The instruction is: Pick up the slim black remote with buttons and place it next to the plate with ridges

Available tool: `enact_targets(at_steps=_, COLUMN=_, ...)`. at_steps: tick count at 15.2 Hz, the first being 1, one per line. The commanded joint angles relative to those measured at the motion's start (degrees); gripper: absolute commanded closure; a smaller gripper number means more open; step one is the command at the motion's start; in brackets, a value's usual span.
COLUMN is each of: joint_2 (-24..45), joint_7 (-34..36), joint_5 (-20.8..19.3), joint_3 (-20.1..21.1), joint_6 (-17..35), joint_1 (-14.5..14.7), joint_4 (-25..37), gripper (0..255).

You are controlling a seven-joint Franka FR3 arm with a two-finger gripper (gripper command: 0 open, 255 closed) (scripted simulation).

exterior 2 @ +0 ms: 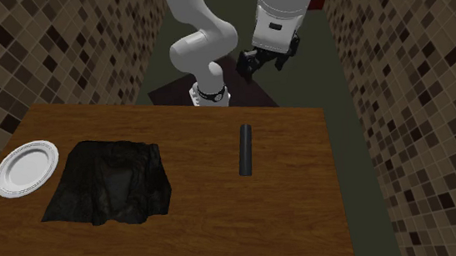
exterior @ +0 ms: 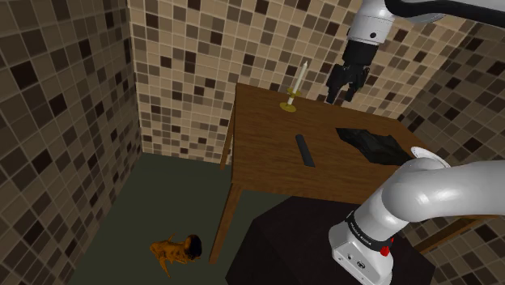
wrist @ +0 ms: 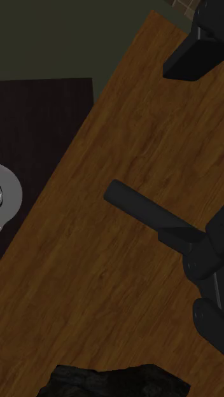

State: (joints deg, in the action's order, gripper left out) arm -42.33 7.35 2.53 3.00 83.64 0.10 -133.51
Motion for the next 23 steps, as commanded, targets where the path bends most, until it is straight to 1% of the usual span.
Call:
enact_targets(at_steps=1, joint_2=0.00, joint_7=0.00, joint_5=0.00, joint_3=0.00, joint_6=0.00, joint_1=0.00, joint_4=0.00, gripper=0)
enact_targets(at_steps=10, joint_2=6.69, joint_7=6.35, joint_5=1.32, joint_3=-2.60, joint_6=16.20, joint_1=-5.31, joint_4=-11.37, gripper=0)
enact_targets(at_steps=18, joint_2=17.31, joint_7=10.68, joint_5=3.20, joint_3=-5.43, joint_6=31.97, joint_1=-9.53, joint_4=-18.09, gripper=0)
enact_targets(at_steps=20, joint_2=20.40, joint_7=11.38, joint_5=3.89, joint_3=-6.18, joint_6=35.72, joint_1=-10.34, joint_4=-19.11, gripper=0)
enact_targets(at_steps=23, joint_2=21.50, joint_7=11.21, joint_5=4.25, joint_3=-6.07, joint_6=38.44, joint_1=-10.11, joint_4=-20.73, gripper=0)
